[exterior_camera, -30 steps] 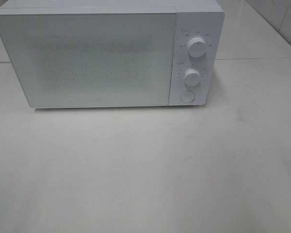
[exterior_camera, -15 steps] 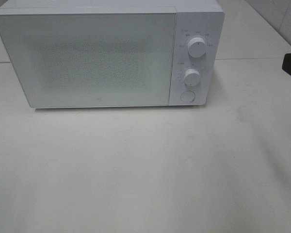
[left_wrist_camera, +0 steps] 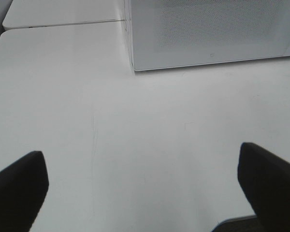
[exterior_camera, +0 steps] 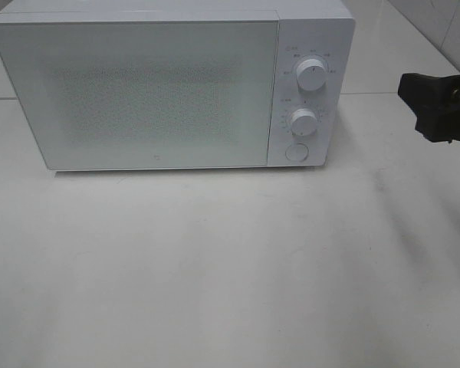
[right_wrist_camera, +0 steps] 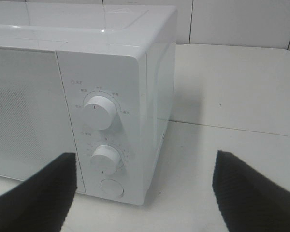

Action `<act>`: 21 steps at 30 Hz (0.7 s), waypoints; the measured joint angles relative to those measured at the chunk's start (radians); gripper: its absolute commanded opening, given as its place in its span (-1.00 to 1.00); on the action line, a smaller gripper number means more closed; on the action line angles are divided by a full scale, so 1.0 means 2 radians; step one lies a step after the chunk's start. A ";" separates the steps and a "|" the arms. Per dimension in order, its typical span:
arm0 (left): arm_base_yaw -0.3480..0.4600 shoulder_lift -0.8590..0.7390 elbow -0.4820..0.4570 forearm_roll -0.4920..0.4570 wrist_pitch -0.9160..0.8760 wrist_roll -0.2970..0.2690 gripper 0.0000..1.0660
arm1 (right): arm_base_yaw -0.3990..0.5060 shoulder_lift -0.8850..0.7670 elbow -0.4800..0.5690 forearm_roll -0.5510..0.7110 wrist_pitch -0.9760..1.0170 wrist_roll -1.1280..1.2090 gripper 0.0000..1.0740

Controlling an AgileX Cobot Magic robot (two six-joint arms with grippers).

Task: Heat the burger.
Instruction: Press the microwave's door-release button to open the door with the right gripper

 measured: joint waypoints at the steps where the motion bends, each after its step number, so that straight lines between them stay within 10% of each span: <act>1: 0.000 0.000 0.000 0.000 0.000 0.000 0.87 | 0.000 0.014 0.002 0.001 -0.019 -0.003 0.40; 11: 0.000 0.000 0.000 0.000 0.000 0.000 0.87 | 0.010 0.102 0.039 0.104 -0.181 -0.076 0.40; 21: 0.000 0.000 0.000 0.000 0.000 0.000 0.87 | 0.135 0.176 0.051 0.252 -0.273 -0.139 0.40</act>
